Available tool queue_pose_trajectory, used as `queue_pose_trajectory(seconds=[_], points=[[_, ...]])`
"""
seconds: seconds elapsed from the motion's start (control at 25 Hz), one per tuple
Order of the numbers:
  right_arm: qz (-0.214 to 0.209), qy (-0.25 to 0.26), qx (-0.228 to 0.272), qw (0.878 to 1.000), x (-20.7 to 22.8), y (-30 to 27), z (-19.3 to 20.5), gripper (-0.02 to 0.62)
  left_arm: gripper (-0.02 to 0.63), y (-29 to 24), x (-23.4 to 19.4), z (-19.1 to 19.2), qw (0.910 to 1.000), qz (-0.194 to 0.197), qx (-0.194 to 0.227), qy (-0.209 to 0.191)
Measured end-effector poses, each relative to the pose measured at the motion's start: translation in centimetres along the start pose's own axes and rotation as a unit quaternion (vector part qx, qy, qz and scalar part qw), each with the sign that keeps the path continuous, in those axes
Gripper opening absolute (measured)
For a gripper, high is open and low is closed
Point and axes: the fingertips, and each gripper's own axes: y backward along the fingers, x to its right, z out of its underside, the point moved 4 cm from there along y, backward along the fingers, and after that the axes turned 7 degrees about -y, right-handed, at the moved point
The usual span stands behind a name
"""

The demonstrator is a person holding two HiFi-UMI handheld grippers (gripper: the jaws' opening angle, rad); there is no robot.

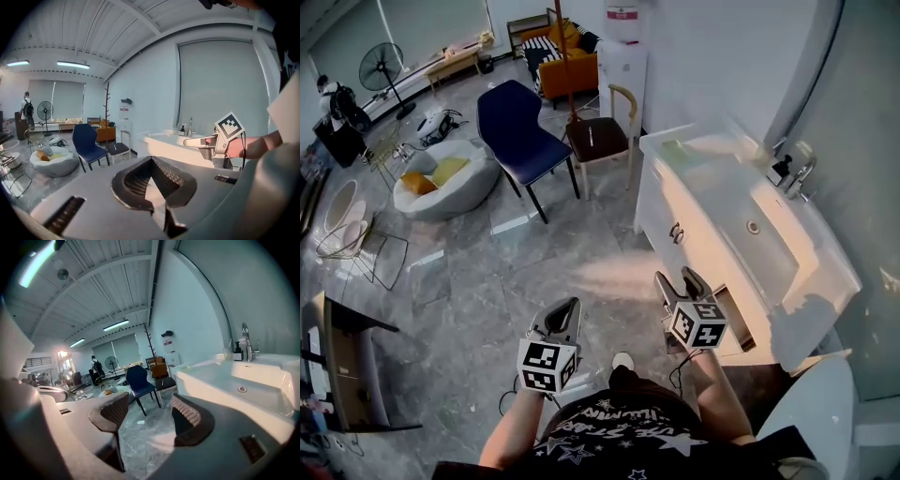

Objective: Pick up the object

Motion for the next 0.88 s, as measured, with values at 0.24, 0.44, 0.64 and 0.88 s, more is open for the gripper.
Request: queue_pose_trajectory(seconds=[0.24, 0.44, 0.64, 0.88], points=[[0.002, -0.007, 0.0, 1.0, 4.4, -5.0, -3.5, 0.282, 0.015, -7.7, -0.6, -2.7, 1.0, 0.004, 0.003, -0.004], [0.011, -0.015, -0.004, 1.0, 6.9, -7.6, -5.0, 0.282, 0.015, -11.9, -1.3, -3.7, 0.9999, 0.011, -0.002, -0.002], [0.022, -0.027, -0.015, 0.999, 8.8, -9.8, -5.6, 0.282, 0.015, -15.2, -2.6, -4.4, 0.9998, 0.019, -0.009, -0.001], [0.058, -0.05, -0.003, 0.997, 11.4, -12.8, -7.4, 0.282, 0.015, -21.2, -5.1, -5.8, 0.9984, 0.052, -0.019, -0.009]])
